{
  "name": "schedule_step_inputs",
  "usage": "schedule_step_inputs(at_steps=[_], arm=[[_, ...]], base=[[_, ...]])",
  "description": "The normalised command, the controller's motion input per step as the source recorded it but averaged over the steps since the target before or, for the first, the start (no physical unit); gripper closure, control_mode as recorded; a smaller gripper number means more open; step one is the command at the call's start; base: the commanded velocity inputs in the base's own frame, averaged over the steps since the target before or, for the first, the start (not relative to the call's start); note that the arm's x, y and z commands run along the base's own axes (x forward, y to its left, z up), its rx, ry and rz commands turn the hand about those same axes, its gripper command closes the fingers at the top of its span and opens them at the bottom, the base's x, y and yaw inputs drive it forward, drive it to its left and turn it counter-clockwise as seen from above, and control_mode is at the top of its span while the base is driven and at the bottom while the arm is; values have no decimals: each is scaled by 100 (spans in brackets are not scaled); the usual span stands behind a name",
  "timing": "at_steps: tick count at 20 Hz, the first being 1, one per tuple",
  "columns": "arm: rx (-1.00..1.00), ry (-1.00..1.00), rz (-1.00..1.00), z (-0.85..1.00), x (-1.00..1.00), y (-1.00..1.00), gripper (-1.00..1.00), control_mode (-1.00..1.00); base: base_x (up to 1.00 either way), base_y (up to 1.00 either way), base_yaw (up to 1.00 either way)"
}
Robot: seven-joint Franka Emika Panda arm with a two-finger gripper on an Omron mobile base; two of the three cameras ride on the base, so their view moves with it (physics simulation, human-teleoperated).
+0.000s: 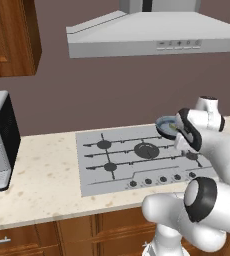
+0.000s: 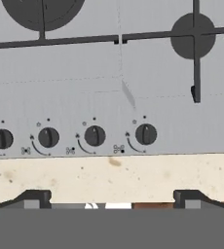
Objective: Pick up the butter stick and place it in the pan. Then turn on the burner for the pan.
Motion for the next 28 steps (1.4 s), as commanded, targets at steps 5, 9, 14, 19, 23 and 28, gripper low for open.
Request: schedule_step_inputs(at_steps=[5,9,14,19,23,28], arm=[[0,0,9,-8,0,12,-100,-100],[0,0,10,-9,0,12,-100,-100],[0,4,3,-6,0,15,-100,-100],[2,1,0,-15,12,6,-100,-100],[2,0,0,-16,22,0,-100,-100],[0,0,1,-17,10,0,-100,-100]], base=[[0,0,0],[0,0,0],[0,0,0],[0,0,0],[0,0,0],[0,0,0]])
